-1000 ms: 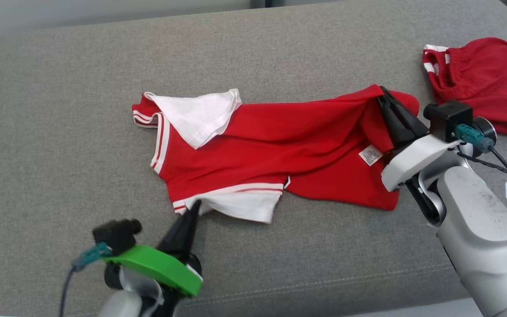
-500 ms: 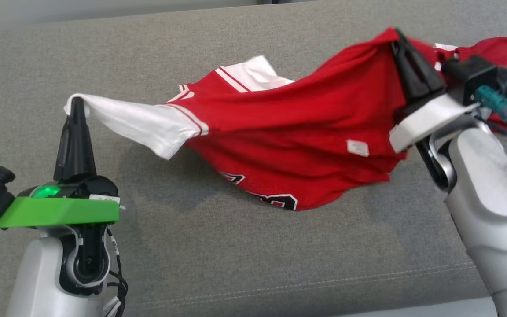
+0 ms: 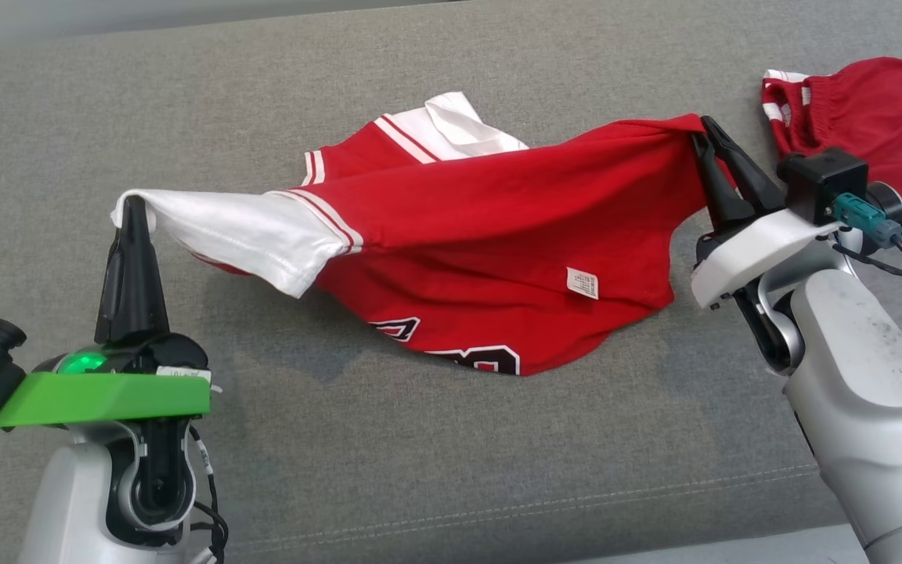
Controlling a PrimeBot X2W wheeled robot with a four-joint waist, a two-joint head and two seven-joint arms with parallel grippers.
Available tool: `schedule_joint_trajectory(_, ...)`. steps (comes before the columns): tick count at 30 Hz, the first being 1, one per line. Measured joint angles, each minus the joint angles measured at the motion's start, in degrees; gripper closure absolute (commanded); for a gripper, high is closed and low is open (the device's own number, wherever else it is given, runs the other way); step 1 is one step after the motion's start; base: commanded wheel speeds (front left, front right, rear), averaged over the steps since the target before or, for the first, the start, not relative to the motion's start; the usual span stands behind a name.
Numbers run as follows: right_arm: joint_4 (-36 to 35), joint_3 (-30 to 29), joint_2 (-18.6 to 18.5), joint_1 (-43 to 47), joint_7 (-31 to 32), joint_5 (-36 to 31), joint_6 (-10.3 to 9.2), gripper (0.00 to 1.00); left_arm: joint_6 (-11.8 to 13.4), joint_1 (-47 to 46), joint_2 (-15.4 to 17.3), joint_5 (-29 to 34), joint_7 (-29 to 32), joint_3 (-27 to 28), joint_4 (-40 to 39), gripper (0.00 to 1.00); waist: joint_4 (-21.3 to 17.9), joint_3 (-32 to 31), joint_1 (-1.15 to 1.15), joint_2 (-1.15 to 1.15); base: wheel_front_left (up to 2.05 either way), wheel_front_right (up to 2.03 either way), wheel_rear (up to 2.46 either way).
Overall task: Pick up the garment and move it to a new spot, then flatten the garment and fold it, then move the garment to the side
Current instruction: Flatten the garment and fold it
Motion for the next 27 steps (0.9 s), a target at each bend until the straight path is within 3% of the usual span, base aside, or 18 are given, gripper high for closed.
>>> schedule_joint_trajectory(7,-0.6,-2.7,0.6,-1.8,0.0,1.4,0.01,0.00,0.0,1.7,0.1,0.2,0.1,-1.7,0.2,1.00,-1.0,-0.6,0.00,0.00,0.00,0.00,0.00)
schedule_joint_trajectory(19,0.5,-4.7,-3.1,1.2,0.0,2.2,0.49,0.00,-0.3,2.4,1.2,0.5,0.8,-2.0,-1.6,1.00,-3.4,-0.9,0.00,0.00,0.00,0.00,0.00)
schedule_joint_trajectory(27,1.0,0.3,-2.3,4.2,0.0,2.7,1.02,0.00,-0.8,-5.5,2.5,1.0,3.9,-3.3,-3.1,1.00,-5.3,-0.6,0.00,0.00,0.00,0.00,0.00)
